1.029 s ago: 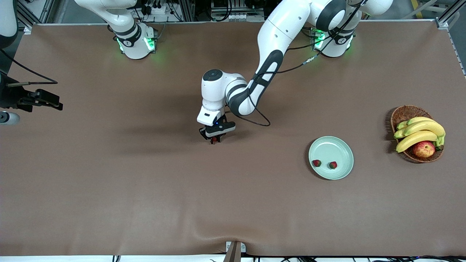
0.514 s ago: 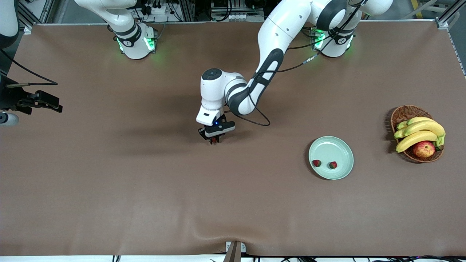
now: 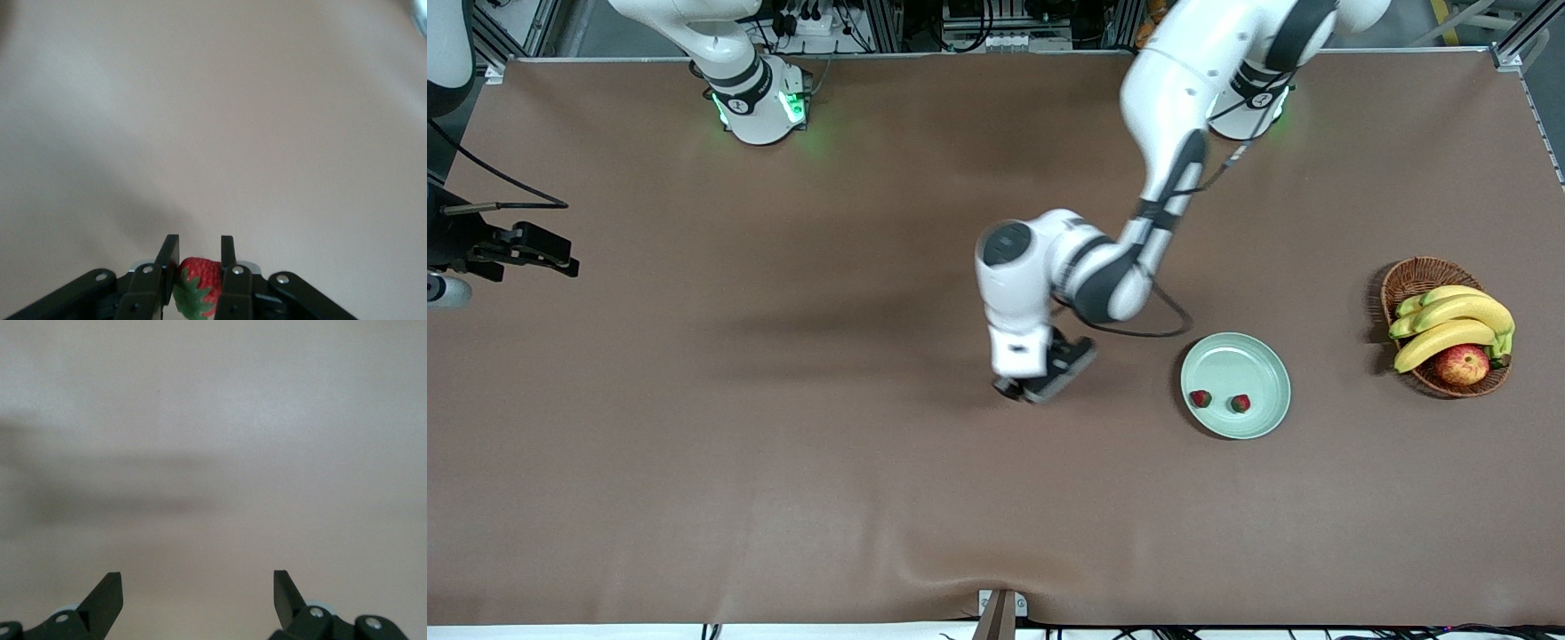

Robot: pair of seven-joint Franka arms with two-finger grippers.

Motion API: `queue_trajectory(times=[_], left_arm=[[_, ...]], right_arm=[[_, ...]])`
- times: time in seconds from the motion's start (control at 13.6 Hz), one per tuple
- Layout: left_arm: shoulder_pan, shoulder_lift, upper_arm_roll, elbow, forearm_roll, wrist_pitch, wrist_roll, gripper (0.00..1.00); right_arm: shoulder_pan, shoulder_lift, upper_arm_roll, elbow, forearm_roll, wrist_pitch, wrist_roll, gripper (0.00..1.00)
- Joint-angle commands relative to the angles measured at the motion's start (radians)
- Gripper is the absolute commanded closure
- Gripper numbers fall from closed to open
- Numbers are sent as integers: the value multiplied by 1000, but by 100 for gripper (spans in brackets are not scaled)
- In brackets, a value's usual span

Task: Collect all strawberries into plate
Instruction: 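Carry the strawberry over the plate and open the left gripper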

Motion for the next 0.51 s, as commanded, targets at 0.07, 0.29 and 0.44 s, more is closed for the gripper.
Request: queue_trajectory(times=[0.07, 0.29, 0.44], left_arm=[[198, -81, -12, -27, -67, -139, 8, 100], [324, -85, -19, -33, -108, -219, 26, 100], [399, -110, -25, -53, -145, -266, 34, 100]], right_arm=[[3, -12, -2, 2, -11, 2, -5, 0], [-3, -12, -2, 2, -8, -1, -3, 0], [0, -15, -2, 10, -8, -6, -3, 0]])
